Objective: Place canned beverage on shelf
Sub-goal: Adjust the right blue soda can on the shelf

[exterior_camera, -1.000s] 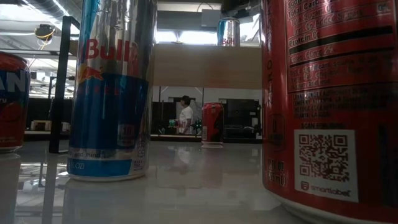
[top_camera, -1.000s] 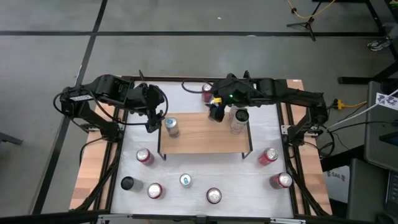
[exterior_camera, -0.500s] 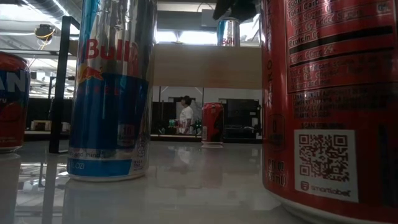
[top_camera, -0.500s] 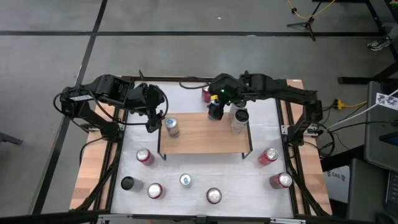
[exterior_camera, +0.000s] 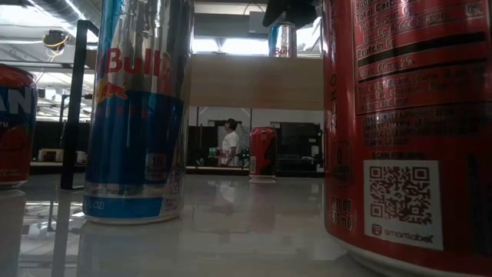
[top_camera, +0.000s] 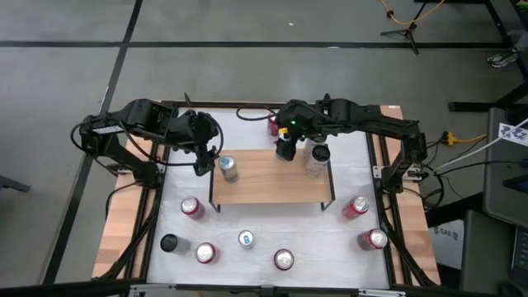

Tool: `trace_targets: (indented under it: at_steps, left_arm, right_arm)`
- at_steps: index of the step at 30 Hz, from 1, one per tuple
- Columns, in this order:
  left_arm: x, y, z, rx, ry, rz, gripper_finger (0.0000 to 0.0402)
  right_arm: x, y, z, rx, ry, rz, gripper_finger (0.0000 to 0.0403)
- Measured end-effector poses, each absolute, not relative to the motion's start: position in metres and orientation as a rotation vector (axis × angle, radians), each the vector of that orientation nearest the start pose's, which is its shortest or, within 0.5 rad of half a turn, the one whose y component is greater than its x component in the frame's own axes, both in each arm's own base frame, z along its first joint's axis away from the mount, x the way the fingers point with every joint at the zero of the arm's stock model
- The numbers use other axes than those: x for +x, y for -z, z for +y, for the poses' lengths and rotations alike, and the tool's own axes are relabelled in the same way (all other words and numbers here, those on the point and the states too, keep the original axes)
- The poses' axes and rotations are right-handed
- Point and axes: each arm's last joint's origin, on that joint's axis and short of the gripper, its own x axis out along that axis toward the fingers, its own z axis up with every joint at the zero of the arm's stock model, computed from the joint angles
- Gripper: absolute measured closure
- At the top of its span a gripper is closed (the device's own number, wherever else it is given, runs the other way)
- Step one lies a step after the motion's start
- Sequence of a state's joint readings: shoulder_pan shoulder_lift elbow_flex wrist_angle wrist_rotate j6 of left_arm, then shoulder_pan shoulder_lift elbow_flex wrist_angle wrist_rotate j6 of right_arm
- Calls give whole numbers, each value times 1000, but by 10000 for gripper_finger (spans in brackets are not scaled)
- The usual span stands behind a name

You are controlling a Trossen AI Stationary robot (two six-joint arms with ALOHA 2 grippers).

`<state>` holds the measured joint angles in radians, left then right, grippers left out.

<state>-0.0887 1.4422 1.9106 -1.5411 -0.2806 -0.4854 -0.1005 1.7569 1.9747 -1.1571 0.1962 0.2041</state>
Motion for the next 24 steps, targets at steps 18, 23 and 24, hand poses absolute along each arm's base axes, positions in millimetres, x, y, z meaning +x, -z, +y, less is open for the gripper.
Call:
trace_targets:
  at_steps: [18, 23, 24]
  left_arm:
    - [223, -446, -12, -242, -422, 983, 106]
    - [223, -446, -12, -242, -422, 983, 106]
    - [223, -446, -12, -242, -422, 983, 106]
  right_arm:
    - [347, -392, -40, 113, 356, 970, 61]
    - [351, -387, -39, 127, 329, 991, 61]
    - [352, -386, -39, 126, 328, 997, 61]
